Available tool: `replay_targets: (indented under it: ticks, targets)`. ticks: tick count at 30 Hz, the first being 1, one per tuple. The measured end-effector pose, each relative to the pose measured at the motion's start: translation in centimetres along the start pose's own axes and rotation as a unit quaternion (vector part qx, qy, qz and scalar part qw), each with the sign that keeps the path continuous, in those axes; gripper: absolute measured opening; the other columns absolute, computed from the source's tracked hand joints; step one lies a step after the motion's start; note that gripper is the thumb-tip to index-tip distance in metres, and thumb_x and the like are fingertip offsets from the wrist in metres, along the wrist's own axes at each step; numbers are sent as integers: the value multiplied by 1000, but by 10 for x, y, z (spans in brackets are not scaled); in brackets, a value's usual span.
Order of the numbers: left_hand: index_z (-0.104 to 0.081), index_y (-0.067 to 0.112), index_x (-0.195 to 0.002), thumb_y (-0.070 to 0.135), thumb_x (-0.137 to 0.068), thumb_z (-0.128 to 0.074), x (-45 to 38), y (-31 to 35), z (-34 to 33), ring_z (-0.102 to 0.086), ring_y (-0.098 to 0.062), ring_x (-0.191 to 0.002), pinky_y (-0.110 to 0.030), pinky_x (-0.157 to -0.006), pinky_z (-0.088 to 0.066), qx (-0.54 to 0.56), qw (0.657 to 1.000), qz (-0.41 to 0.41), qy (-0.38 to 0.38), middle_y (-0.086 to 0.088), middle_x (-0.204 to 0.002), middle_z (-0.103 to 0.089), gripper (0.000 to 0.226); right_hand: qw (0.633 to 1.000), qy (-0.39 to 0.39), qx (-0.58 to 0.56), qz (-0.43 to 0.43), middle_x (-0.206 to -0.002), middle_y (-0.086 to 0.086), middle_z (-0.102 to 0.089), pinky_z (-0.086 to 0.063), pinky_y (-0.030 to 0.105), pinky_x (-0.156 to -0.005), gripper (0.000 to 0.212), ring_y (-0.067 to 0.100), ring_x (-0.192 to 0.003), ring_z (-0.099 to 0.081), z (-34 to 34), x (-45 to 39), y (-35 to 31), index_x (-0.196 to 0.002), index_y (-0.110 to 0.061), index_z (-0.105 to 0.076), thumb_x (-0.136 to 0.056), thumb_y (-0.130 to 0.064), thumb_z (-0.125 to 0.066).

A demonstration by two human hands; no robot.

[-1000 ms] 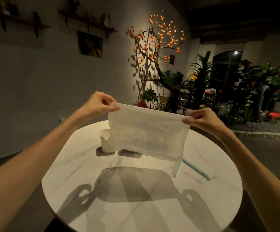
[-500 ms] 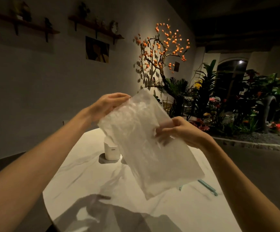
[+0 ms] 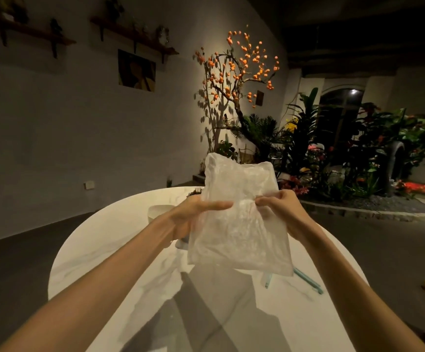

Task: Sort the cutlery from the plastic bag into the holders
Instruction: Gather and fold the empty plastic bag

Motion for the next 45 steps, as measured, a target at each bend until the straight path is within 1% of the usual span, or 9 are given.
replay_targets:
  ticks: [10, 15, 18, 23, 27, 32, 39, 42, 45]
  targets:
    - [-64, 32, -132, 9, -95, -60, 1, -11, 33, -64, -35, -119, -53, -107, -47, 176, 984, -22, 19, -8, -129, -69, 44, 965, -175, -194, -12, -122, 12, -71, -60, 44, -88, 35, 33, -108, -70, 1, 17, 12, -129, -13, -64, -95, -4, -60]
    - [-74, 7, -89, 13, -101, -38, 8, -30, 27, -66, -13, -50, -19, -45, -51, 186, 981, 38, 23, -3, -65, -70, 38, 967, -156, -201, 0, -108, 21, -68, -60, 29, -77, 26, 25, -96, -66, 7, 20, 24, -114, 11, -64, -99, 5, -44]
    - [-72, 7, -69, 19, -97, -37, 11, -38, 23, -61, -16, -50, -24, -49, -51, 190, 981, 38, 7, -5, -62, -62, 46, 976, -131, -172, -9, -99, 18, -66, -57, 25, -69, 27, 24, -90, -64, 14, 26, 35, -101, 11, -64, -94, -11, -49]
    - [-70, 10, -95, 57, -85, -65, 16, -99, 36, -49, -17, -57, -26, -53, -46, -14, 991, 114, 69, -5, -80, -61, 48, 986, -92, -26, -138, -104, 10, -73, -54, 31, -79, 46, 25, -96, -66, 8, 44, 112, -94, -6, -75, -97, -48, -57]
    - [-77, 23, -110, 43, -77, -82, 16, -157, 27, -62, -22, -111, -34, -93, -51, -172, 971, 162, 37, 3, -121, -69, 39, 960, -145, 170, -169, -110, -3, -71, -57, 33, -90, 60, 18, -100, -67, -21, 69, 182, -105, -18, -76, -78, -72, -66]
    - [-69, 35, -117, 44, -89, -72, 4, -114, 0, -41, -7, -130, -31, -105, -34, -384, 923, -5, 42, 14, -134, -50, 29, 943, -39, 324, -66, -117, -12, -51, -48, 40, -102, 53, 16, -114, -50, -13, 57, 191, -109, -33, -73, -76, -74, -68]
    - [-49, 33, -131, 73, -64, -79, -6, -151, -58, -52, -20, -119, -42, -102, -48, -599, 785, 108, -118, 5, -139, -52, 83, 890, 119, 373, -233, -146, 14, -48, -40, 55, -110, 97, 36, -130, -47, 66, 5, 222, -136, -16, -52, -73, -89, -51]
    - [-23, 33, -151, 69, -59, -84, -17, -168, -61, -49, -26, -129, -47, -106, -47, -597, 782, 126, -127, 2, -149, -45, 116, 882, 104, 364, -280, -155, 12, -41, -20, 63, -117, 106, 40, -142, -35, 60, -11, 238, -133, -18, -56, -65, -98, -42]
    - [-42, 29, -129, 64, -61, -86, -27, -174, -55, -55, -20, -111, -35, -91, -52, -587, 790, 139, -109, 3, -128, -55, 88, 870, 91, 404, -267, -154, 11, -41, -17, 62, -118, 93, 38, -143, -33, 44, -21, 241, -129, -20, -59, -68, -90, -55]
Point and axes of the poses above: each hand's wrist, its own x-axis away from the middle knuckle, its own z-axis out of the back of the hand, y = z × x, the point moved 10 cm from there along -x, towards the middle knuckle
